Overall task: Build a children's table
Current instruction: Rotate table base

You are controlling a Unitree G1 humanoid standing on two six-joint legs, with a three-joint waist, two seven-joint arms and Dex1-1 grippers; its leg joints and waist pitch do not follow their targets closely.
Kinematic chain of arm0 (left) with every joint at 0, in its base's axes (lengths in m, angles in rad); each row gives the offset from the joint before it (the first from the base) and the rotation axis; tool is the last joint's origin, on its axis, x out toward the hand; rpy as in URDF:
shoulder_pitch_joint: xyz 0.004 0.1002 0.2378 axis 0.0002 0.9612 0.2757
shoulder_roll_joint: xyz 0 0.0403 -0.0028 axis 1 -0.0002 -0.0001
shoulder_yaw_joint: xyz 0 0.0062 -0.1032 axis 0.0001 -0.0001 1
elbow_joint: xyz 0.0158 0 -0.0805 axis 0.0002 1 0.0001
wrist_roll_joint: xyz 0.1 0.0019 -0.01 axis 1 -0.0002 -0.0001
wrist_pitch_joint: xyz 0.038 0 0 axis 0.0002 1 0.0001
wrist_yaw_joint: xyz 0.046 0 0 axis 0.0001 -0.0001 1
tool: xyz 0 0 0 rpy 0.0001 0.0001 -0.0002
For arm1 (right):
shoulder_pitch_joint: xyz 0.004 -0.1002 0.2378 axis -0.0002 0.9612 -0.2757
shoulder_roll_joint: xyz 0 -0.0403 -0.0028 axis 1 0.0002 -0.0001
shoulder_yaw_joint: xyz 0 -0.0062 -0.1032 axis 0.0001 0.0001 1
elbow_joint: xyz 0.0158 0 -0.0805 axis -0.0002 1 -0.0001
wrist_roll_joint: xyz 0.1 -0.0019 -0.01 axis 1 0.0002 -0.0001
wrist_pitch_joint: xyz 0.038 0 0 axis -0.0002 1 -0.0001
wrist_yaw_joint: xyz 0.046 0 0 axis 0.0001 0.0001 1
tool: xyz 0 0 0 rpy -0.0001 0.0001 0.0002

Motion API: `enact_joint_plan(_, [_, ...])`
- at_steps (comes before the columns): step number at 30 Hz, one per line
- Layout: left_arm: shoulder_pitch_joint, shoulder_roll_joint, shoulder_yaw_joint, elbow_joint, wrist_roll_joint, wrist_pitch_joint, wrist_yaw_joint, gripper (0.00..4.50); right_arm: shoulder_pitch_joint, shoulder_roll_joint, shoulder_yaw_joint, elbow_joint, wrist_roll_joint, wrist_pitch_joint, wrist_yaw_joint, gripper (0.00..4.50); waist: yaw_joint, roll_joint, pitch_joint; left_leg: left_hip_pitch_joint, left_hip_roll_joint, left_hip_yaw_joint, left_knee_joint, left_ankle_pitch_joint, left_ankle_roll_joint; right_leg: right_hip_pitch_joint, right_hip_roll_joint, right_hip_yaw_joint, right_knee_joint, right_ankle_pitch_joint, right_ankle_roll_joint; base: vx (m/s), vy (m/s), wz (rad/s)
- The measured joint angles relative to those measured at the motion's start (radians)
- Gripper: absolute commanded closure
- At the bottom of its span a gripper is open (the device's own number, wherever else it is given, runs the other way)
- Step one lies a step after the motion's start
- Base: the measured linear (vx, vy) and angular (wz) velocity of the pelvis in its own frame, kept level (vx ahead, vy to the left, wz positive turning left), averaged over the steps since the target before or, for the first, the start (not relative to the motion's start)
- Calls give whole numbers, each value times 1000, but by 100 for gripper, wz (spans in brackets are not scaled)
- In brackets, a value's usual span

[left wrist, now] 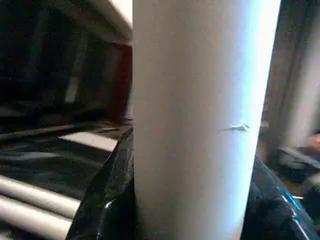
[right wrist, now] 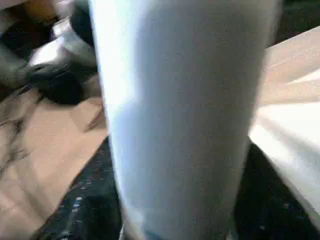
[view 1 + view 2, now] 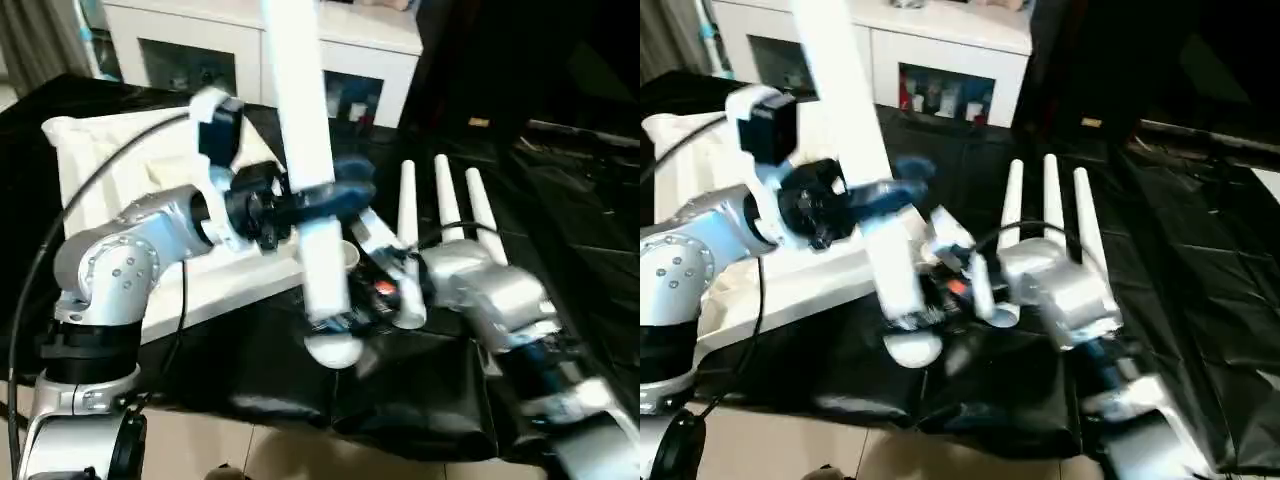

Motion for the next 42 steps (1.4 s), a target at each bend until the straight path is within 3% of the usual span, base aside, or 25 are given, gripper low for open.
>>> enact_joint_plan(4, [-24,3,-16,24,117,-66,100,270,-50,68,-50,62,-46,-102,-185,141,1,-1,0,0,0,0,0,0,-1,0,0,0,0,0,0,0,0,0])
enact_joint_plan(11, [-69,-5,-79,68,320,-102,338,270,-71,100,-90,121,-90,-107,-352,141,-3,-2,0,-1,0,0,0,1,-1,-1,0,0,0,1,1,0,0,0])
enact_joint_plan(15, [-92,-34,-78,72,358,-97,433,270,-71,125,-87,149,-115,-107,-400,158,-3,-3,0,-1,0,0,0,0,-1,-1,0,0,0,1,1,0,0,0])
enact_joint_plan(29, [-95,-71,-55,71,350,-66,473,270,-71,147,-83,181,-132,-109,-431,262,-1,-3,0,-1,0,0,0,1,-1,-1,0,0,0,1,1,0,0,0])
enact_joint_plan(35, [-95,-70,-49,65,340,-58,469,270,-71,144,-89,187,-121,-115,-413,265,-1,-3,0,-1,0,0,0,1,-1,-1,0,0,0,1,1,0,0,0])
enact_joint_plan(36, [-95,-70,-48,63,338,-56,466,214,-71,143,-90,187,-120,-116,-407,265,-1,-3,0,-1,0,0,0,1,-1,-1,0,0,0,1,1,0,0,0])
enact_joint_plan(42, [-75,-37,-25,3,183,-6,293,156,-69,99,-82,163,-82,-118,-263,266,-1,-3,0,-1,0,0,0,0,-1,-1,0,0,-1,1,1,0,0,0])
